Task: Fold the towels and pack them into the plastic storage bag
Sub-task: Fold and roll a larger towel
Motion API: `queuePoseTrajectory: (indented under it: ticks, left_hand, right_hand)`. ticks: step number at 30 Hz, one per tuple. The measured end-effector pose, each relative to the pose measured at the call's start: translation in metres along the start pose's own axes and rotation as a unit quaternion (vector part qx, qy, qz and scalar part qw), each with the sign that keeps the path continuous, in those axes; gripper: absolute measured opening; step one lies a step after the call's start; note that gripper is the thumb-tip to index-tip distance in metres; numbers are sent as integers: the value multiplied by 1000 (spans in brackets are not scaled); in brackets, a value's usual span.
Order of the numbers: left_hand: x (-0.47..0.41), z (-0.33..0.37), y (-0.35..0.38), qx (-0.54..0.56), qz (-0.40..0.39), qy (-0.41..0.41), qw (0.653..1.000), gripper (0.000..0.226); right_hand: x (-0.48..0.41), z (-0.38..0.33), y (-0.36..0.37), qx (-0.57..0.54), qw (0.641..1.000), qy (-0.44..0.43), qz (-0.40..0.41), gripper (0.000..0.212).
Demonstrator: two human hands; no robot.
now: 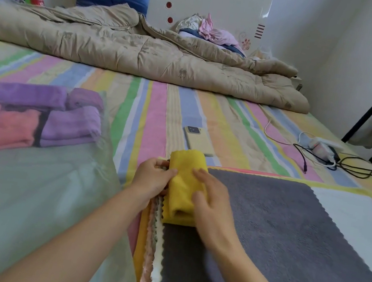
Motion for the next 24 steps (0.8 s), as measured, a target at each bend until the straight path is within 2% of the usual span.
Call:
queuePoseTrajectory:
  ticks: [1,2,4,6,8,10,11,13,15,17,20,22,24]
  left_hand:
    - [-2,0,0,-7,-2,3,1000,23]
    - [-3,-2,0,-10,-2,1,1000,23]
    - [-4,-6,0,-8,-1,-10,1000,23]
    - [-3,-7,-3,-17,11,-6,1000,27]
    - [0,-3,-13,-77,34,13,996,37]
    - [10,7,-29,-137,40,13,990,53]
    - [17,12,-36,-128,23,1,991,63]
    - [36,22,-45,-58,-31,-41,997,73]
    - [62,32,-51,-3,-110,-96,989,72]
    - [89,44,-66,45,-156,-122,979,70]
    - [116,53,-108,22,-138,-71,988,63]
    - [134,47,-141,-44,-93,-29,994,45]
    - [156,35,-168,-69,-59,-24,996,30]
  right_hand:
    - [-8,10,-11,-65,995,71,35,47]
    - [-16,22,-14,-95,983,154,37,44]
    - [-24,40,-2,-100,957,270,-31,56]
    - [-32,46,7,-142,934,318,-80,59]
    - [-27,41,13,-210,909,345,-103,50]
    - [-16,29,18,-271,892,340,-120,38]
    - [-10,22,21,-304,884,329,-132,35]
    - [6,7,30,-358,868,302,-167,35]
    - [27,-11,40,-374,864,267,-205,35]
    - [49,-27,53,-368,869,234,-233,34]
    - [86,-49,80,-306,899,194,-247,34]
    - [106,-53,100,-227,927,189,-231,36]
    - [124,-55,123,-170,937,199,-232,38]
Point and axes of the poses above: each hand's wrist, its own x-axis away from the middle knuckle, its own y-axis out of the palm, z = x × y, the point moved 9 cm from there along -x, towards the middle knuckle, and after that the axes turned 12 degrees about y, right-handed, at the moved point
